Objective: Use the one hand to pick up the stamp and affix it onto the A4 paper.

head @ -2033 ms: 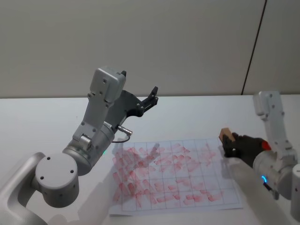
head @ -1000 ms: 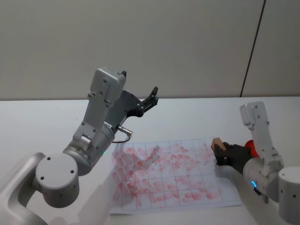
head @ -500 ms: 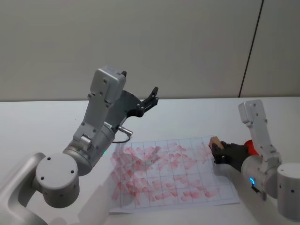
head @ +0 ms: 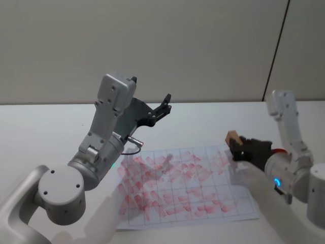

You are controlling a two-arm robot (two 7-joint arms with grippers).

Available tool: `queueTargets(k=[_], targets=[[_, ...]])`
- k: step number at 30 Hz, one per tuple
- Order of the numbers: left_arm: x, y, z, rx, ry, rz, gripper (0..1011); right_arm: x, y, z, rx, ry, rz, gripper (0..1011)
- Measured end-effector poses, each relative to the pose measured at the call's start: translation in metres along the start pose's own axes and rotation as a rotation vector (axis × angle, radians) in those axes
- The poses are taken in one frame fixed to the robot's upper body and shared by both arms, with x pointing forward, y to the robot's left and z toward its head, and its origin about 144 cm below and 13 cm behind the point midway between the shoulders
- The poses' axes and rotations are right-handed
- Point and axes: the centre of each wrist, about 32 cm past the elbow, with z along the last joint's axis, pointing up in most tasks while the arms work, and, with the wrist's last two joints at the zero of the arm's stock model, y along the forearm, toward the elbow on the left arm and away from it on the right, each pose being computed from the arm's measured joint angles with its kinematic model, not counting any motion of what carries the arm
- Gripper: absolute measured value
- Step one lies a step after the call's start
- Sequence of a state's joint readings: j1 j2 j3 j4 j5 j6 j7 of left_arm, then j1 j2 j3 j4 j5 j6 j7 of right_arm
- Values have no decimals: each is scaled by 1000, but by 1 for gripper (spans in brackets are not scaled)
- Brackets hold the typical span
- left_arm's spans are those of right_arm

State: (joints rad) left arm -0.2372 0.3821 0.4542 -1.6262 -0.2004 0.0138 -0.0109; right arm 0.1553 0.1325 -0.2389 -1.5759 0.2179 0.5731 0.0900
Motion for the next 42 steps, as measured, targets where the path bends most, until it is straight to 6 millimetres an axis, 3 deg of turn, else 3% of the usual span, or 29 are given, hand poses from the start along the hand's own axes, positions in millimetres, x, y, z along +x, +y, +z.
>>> queueTargets(k=[6, 16, 29, 42], targets=[[0, 0, 0, 0, 0, 0, 1001, 0, -14, 15, 50, 17, -16, 216], [0, 0, 0, 0, 0, 0, 1001, 7, -28, 19, 63, 37, -70, 216], [0, 0, 0, 0, 0, 0, 1001, 25, -38, 8, 31, 40, -166, 216], [0, 0, 0, 0, 0, 0, 1001, 40, -28, -7, 6, 24, -189, 216]])
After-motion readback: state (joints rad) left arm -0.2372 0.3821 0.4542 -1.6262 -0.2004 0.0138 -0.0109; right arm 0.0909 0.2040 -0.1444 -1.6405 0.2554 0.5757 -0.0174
